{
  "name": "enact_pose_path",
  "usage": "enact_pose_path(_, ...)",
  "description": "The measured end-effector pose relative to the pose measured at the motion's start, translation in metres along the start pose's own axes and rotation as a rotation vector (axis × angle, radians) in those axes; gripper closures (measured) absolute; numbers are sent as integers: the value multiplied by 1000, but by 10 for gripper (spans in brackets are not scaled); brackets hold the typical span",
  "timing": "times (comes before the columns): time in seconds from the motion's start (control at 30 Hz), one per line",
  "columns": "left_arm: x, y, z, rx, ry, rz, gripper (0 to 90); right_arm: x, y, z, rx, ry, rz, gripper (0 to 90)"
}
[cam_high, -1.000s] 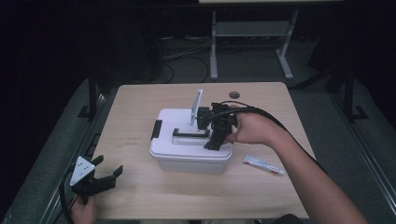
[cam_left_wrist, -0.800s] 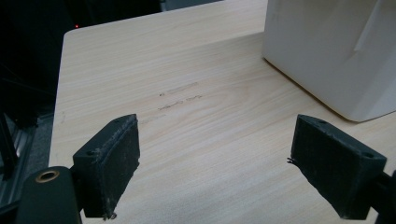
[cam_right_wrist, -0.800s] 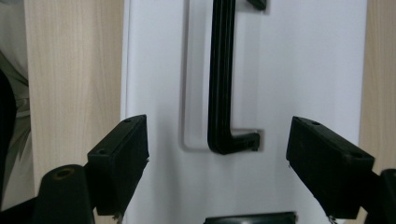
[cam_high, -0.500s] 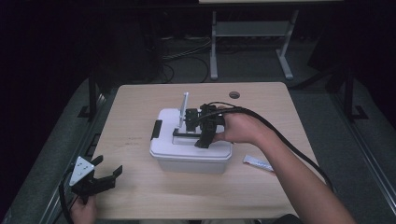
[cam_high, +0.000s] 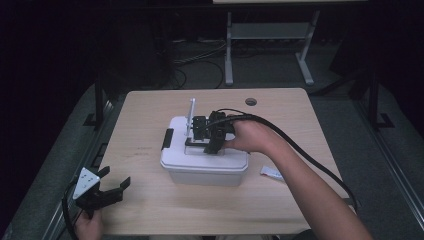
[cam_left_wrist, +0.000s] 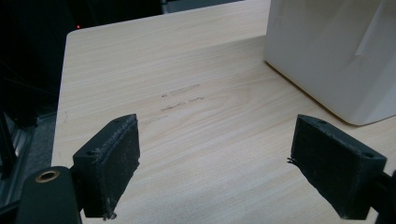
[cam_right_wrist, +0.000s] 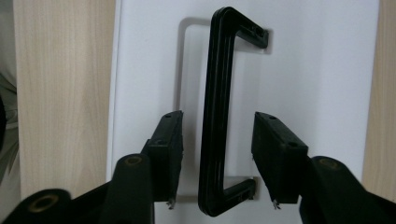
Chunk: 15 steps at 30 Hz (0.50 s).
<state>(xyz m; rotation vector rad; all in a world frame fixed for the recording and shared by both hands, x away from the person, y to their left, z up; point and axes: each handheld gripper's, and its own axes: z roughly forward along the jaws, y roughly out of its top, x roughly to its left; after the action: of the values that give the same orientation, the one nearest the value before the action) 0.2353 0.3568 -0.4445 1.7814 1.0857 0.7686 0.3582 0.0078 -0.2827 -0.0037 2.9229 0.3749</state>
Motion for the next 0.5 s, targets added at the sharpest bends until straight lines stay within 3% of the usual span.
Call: enact_pose_path(0.5,0,0,0,-2,-2,-4,151,0,2,2,-1,-6,-18,719)
